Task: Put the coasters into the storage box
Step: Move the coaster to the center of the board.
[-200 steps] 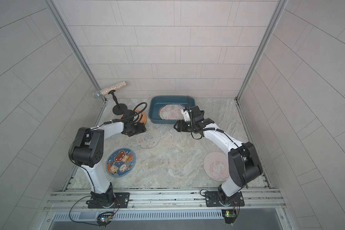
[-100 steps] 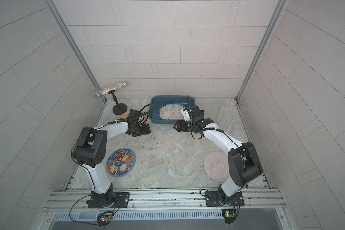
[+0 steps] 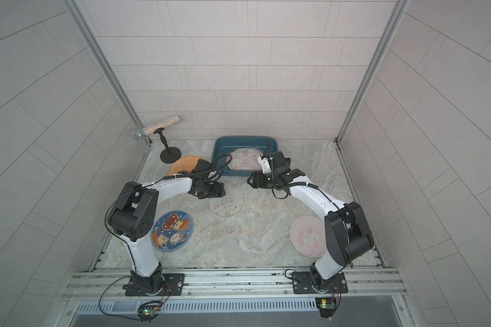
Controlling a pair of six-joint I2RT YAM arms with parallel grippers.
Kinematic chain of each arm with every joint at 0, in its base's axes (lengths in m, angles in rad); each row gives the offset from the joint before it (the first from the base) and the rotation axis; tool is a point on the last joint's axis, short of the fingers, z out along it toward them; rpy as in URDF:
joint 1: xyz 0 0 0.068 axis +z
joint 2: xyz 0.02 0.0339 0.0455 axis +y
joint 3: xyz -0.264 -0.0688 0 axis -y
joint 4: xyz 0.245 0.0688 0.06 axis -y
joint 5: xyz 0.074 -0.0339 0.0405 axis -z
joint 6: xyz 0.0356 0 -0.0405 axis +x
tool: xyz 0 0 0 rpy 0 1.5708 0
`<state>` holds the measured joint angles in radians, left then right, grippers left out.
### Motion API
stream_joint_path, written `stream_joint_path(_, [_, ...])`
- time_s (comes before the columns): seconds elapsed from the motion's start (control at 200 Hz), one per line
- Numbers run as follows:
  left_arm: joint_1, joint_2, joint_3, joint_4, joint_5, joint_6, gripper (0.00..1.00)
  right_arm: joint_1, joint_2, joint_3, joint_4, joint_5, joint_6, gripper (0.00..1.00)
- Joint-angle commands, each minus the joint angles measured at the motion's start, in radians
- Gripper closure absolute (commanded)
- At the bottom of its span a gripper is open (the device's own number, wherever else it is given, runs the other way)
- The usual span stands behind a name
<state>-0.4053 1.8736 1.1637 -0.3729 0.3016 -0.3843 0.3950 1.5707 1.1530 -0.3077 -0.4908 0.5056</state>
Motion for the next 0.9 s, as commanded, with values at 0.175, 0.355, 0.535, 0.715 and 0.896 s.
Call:
stream_joint_path(0.175, [-0.049, -0.016, -0.078, -0.110, 0.008, -0.062, 0.17, 0.031, 0.027, -0.019, -0.022, 0.012, -0.013, 0.37])
stream_joint_path(0.355, [-0.020, -0.083, -0.117, -0.073, -0.036, -0.091, 0.16, 0.069, 0.120, 0.015, -0.098, 0.030, -0.050, 0.37])
stream_joint_path(0.535, [-0.007, -0.098, -0.154, 0.006, -0.024, -0.120, 0.15, 0.107, 0.198, 0.027, -0.102, 0.068, -0.050, 0.37])
stream_joint_path(0.715, [-0.008, -0.071, -0.171, 0.059, 0.010, -0.144, 0.18, 0.122, 0.267, 0.043, -0.103, 0.087, -0.041, 0.37])
stream_joint_path(0.896, [-0.010, -0.055, -0.181, 0.072, 0.028, -0.148, 0.19, 0.126, 0.304, 0.051, -0.111, 0.115, -0.027, 0.37])
